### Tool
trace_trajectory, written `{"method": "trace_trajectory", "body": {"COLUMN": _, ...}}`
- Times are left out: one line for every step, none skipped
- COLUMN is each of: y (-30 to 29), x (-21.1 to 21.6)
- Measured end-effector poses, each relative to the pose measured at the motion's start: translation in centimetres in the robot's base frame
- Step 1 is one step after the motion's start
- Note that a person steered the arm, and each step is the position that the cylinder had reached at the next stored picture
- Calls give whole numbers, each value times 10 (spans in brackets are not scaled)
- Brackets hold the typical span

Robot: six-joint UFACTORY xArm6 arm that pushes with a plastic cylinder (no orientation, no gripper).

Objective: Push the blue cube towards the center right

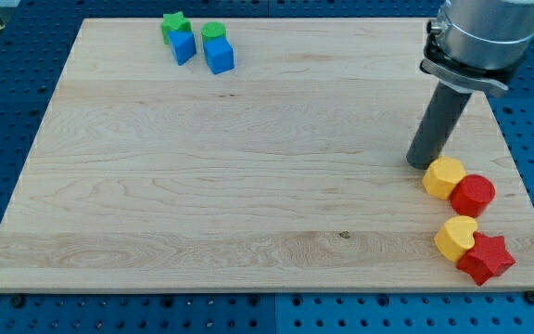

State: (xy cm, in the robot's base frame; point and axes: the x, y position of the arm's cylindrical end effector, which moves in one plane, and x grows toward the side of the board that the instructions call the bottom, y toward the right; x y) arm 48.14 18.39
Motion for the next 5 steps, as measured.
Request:
{"method": "trace_trajectory", "body": {"y": 16, "x": 16}}
{"method": "trace_trajectory", "body": {"y": 35, "x": 34}}
{"method": "trace_trajectory", "body": {"y": 43, "x": 34}}
{"method": "trace_trajectory", "body": {"y": 19, "x": -9}}
{"method": "trace_trajectory", "body": {"y": -51, "x": -47}}
